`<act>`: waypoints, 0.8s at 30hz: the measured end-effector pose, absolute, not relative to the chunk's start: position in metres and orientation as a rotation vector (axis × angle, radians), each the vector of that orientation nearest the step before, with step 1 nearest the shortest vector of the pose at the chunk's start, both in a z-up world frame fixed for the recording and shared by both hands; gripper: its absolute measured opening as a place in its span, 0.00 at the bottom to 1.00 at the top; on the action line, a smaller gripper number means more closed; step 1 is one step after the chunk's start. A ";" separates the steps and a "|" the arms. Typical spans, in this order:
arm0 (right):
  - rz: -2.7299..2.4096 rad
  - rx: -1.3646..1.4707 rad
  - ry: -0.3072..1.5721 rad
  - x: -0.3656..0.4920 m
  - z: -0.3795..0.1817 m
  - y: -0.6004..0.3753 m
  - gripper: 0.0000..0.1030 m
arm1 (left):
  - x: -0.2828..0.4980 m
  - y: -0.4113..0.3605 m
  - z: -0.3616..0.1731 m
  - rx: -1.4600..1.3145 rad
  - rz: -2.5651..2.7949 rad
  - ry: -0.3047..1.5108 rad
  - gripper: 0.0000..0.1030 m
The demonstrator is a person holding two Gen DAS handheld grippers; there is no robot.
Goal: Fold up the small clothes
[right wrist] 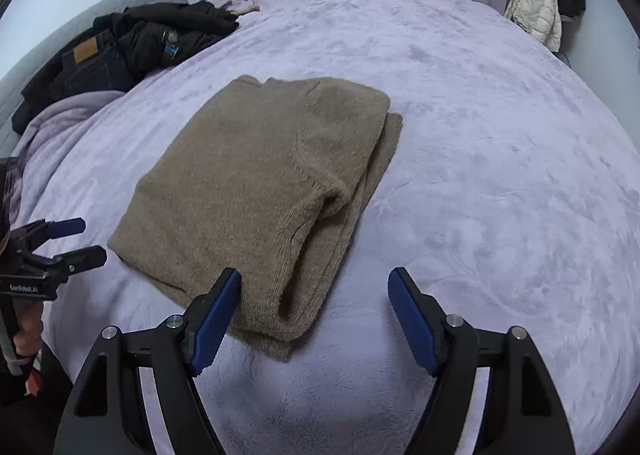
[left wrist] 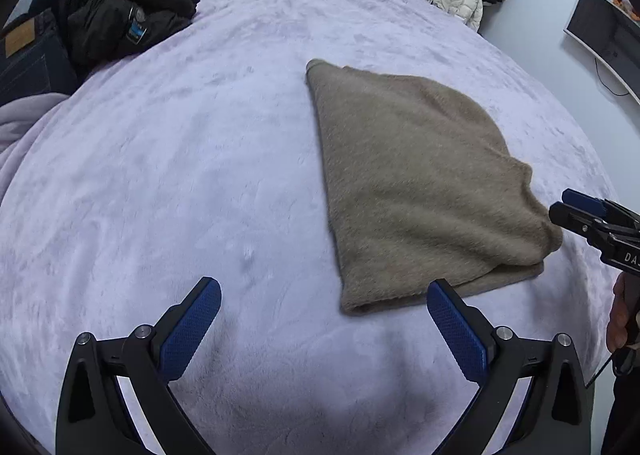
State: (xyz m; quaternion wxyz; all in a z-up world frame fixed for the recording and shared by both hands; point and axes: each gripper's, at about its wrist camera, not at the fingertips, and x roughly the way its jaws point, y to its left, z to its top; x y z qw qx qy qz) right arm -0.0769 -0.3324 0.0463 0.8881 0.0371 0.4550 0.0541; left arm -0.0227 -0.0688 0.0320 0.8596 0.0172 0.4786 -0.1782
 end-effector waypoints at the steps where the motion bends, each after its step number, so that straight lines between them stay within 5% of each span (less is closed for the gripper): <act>1: 0.108 0.080 0.925 -0.075 0.052 -0.332 0.77 | -0.020 -0.071 0.039 0.039 -0.385 0.991 1.00; 6: 0.179 0.019 0.893 -0.031 0.066 -0.309 0.81 | 0.017 -0.095 0.035 0.070 -0.337 0.974 1.00; 12: 0.189 -0.081 1.077 0.060 0.010 -0.289 0.84 | 0.056 -0.101 -0.009 0.039 -0.304 1.114 1.00; 17: 0.090 0.232 0.991 0.048 0.032 -0.351 0.85 | 0.066 -0.101 0.018 0.004 -0.409 1.076 1.00; 24: 0.141 0.595 1.012 -0.001 0.016 -0.416 0.86 | 0.122 -0.116 -0.020 -0.216 -0.520 1.303 1.00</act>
